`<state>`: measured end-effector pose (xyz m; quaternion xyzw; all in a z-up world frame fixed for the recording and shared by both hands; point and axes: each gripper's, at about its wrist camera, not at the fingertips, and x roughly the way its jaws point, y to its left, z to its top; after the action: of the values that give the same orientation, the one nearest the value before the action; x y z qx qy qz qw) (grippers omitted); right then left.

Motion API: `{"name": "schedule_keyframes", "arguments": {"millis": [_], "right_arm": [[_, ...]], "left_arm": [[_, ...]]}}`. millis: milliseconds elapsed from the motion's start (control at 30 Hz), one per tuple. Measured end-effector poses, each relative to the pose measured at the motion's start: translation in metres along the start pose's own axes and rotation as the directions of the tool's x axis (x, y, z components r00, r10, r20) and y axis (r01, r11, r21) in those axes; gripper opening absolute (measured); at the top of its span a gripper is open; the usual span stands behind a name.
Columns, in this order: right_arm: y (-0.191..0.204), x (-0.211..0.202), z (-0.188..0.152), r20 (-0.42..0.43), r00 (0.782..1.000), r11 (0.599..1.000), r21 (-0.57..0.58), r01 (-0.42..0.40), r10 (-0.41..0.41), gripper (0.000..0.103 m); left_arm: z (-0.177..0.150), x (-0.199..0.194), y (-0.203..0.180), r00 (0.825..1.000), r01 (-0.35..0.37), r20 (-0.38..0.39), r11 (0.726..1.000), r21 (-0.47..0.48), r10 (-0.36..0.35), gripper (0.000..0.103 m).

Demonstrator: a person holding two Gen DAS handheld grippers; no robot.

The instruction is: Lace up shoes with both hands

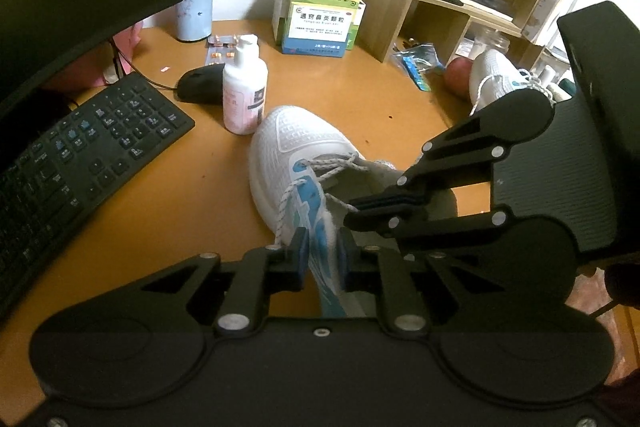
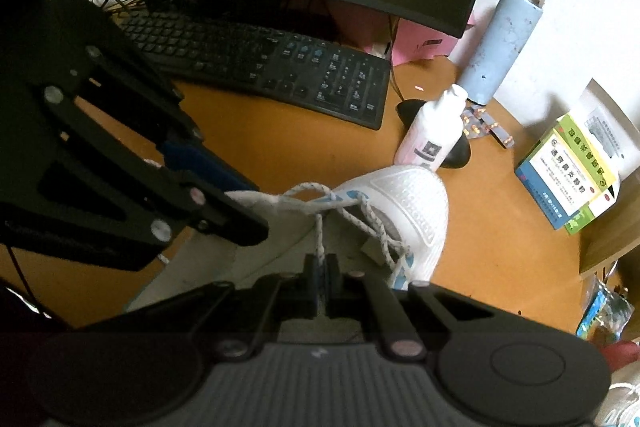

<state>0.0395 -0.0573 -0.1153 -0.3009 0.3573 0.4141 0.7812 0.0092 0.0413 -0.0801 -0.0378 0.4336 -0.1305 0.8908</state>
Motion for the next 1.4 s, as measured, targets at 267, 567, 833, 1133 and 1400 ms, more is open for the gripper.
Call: {"name": "schedule_keyframes", "arguments": {"millis": [267, 567, 833, 1133, 1400], "right_arm": [[0.001, 0.001, 0.001, 0.008, 1.000, 1.000, 0.001, -0.010, 0.010, 0.003], [0.002, 0.002, 0.002, 0.015, 1.000, 1.000, 0.001, -0.014, 0.014, 0.003], [0.001, 0.004, 0.004, 0.024, 1.000, 1.000, -0.008, -0.013, 0.014, 0.003], [0.001, 0.004, 0.010, 0.054, 0.998, 1.000, -0.023, -0.014, 0.015, 0.003], [0.001, 0.006, 0.014, 0.066, 0.998, 0.999, -0.030, -0.012, 0.013, 0.004]], "left_arm": [[0.000, -0.001, 0.000, 1.000, 0.000, -0.003, 1.000, 0.000, 0.000, 0.013], [0.000, 0.000, -0.002, 1.000, -0.001, -0.006, 1.000, 0.000, 0.001, 0.013], [0.002, -0.001, -0.003, 1.000, 0.000, -0.009, 1.000, -0.001, 0.000, 0.013], [0.004, -0.007, -0.002, 1.000, 0.016, -0.001, 1.000, 0.002, -0.016, 0.013], [0.011, -0.023, 0.006, 0.999, 0.033, 0.039, 0.999, -0.015, -0.033, 0.013]]}}
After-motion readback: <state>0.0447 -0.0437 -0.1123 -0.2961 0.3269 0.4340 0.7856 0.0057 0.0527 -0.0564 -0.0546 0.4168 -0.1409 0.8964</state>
